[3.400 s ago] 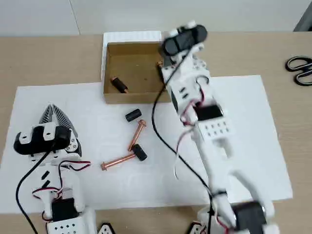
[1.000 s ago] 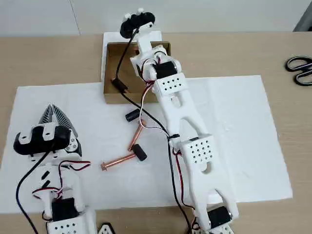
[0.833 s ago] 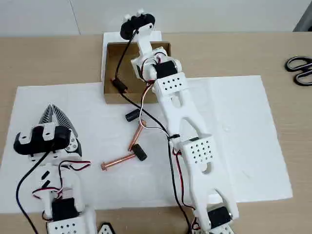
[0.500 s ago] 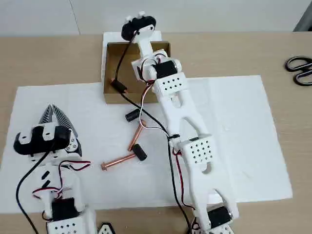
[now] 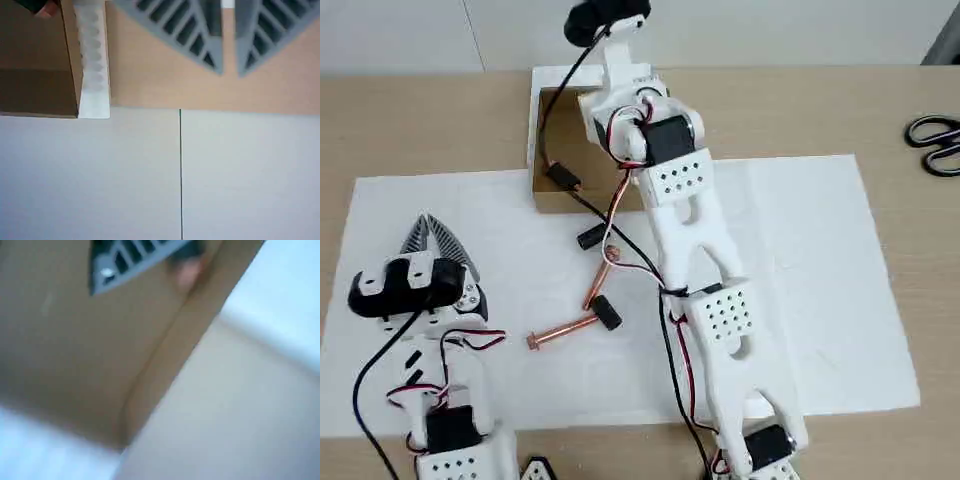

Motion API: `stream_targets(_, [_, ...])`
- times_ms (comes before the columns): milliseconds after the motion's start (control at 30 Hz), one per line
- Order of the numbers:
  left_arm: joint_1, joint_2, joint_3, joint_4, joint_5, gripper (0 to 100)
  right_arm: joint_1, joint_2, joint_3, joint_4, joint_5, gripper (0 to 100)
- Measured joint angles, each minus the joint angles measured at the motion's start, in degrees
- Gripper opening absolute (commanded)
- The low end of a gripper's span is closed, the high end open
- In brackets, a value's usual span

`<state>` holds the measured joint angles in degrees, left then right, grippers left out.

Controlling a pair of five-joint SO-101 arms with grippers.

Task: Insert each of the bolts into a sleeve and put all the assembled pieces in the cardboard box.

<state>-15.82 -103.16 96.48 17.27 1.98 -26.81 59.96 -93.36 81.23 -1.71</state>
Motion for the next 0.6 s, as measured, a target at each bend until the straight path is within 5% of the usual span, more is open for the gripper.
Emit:
stream_targets(133, [0.0, 0.0, 0.0, 0.0, 0.0, 1, -3.3, 0.1, -0.2, 12.5, 8.8, 12.3])
stream_targets(367, [0.0, 0.0, 0.0, 0.0, 0.0, 1, -7.5, -4.3, 8.5, 15.3, 15.2, 12.3])
stream_targets(600, [0.0, 0.0, 0.0, 0.0, 0.0, 1, -6.6, -11.8, 15.2, 15.4, -0.8, 12.3])
